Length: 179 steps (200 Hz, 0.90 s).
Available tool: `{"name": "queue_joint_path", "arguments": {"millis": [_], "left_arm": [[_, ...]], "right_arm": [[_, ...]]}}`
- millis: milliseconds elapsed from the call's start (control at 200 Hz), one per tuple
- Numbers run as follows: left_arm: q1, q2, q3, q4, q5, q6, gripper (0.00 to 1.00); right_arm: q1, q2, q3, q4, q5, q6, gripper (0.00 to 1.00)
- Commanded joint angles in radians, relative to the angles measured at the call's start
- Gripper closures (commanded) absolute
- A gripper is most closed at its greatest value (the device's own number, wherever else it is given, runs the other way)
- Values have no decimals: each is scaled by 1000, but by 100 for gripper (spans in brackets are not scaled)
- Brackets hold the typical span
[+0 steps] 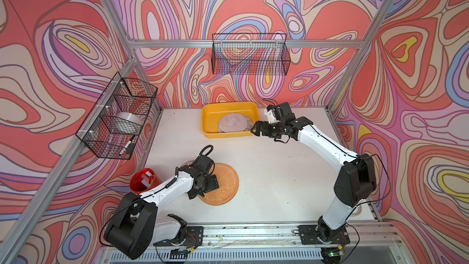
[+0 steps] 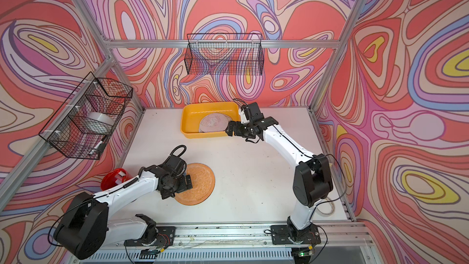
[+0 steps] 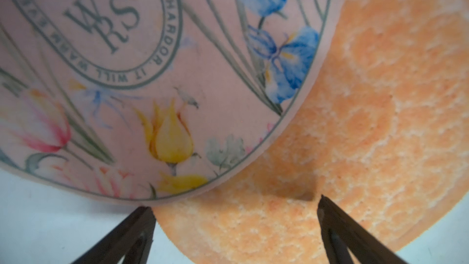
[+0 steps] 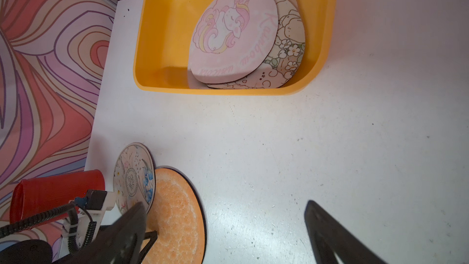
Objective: Put the coasters into the storage box
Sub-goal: Move the coaster to the center of the board.
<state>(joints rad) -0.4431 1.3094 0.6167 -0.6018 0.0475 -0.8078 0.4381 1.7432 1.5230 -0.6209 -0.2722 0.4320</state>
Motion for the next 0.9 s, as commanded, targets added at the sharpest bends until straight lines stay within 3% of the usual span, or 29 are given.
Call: {"name": "queue_joint_path", "arguments": {"millis": [0, 426, 651, 891], "left_arm": [[5, 111, -28, 177, 83, 62, 0], [-33, 331, 155, 202, 156, 178, 0], [-109, 417, 271, 174, 176, 196, 0], [-115, 295, 287, 88, 117, 212, 0]], "right_arm": [[4, -8, -21, 11, 10, 7, 2], [18, 16, -99, 46, -16, 31, 2], [28, 68, -104, 63, -27, 40, 2], [29, 95, -115, 78, -30, 63, 2]]}}
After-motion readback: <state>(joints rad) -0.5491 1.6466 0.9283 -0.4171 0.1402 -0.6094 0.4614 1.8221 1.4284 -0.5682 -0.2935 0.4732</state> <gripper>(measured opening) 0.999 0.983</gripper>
